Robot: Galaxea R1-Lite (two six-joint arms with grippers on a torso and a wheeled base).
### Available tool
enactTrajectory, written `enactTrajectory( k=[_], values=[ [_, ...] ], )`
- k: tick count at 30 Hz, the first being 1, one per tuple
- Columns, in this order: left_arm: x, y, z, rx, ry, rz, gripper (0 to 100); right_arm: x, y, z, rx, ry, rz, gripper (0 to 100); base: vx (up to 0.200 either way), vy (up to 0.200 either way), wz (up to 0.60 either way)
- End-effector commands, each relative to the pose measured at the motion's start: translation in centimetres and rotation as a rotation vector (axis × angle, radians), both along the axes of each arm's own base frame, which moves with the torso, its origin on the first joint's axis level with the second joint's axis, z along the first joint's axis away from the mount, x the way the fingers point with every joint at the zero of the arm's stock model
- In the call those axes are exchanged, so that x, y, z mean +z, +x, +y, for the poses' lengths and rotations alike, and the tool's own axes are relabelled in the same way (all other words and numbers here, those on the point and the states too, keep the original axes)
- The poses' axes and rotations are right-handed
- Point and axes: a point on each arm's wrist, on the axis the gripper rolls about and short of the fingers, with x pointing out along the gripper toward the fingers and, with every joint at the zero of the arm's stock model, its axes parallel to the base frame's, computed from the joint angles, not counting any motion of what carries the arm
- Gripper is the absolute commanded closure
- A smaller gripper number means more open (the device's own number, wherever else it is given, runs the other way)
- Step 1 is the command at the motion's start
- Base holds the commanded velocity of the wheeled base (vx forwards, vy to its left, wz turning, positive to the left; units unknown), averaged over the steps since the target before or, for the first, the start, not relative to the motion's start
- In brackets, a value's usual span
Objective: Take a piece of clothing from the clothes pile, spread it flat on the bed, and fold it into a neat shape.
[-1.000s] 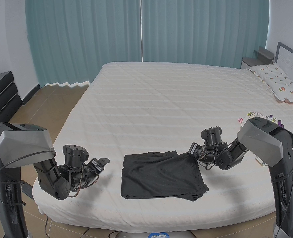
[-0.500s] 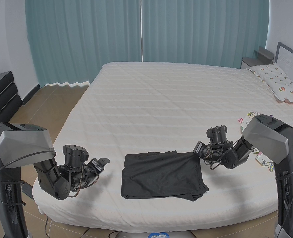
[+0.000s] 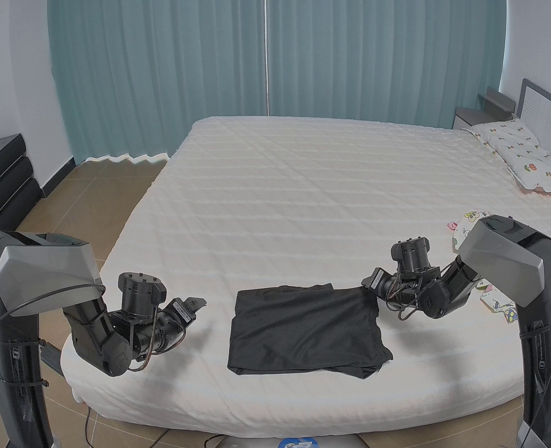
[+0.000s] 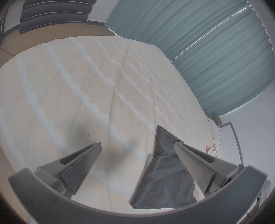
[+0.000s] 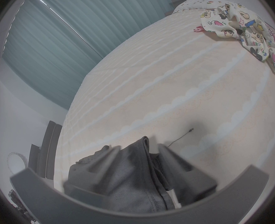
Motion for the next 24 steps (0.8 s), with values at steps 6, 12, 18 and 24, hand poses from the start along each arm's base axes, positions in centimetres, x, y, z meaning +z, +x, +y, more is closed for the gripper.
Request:
enactTrajectory(
  k=[6, 12, 18, 24],
  values=[
    [2.4, -0.6, 0.3, 0.005, -0.02, -0.066, 0, 5.1, -3.6, -2.0, -0.031, -0.008, -0.029, 0, 0.0, 0.0, 0.0],
    [9.5, -4.0, 1.2, -0.017, -0.033, -0.253, 0, 10.9, -10.7, -4.1, -0.028, 0.016, -0.163, 0, 0.0, 0.0, 0.0],
    [15.1, -11.4, 3.4, -0.08, 0.067, -0.46, 0, 15.9, -19.2, -6.5, 0.012, -0.028, -0.367, 0, 0.0, 0.0, 0.0],
    [17.0, -17.6, 5.5, -0.08, 0.156, -0.581, 0, 17.5, -26.1, -9.2, 0.007, -0.136, -0.502, 0, 0.0, 0.0, 0.0]
  ],
)
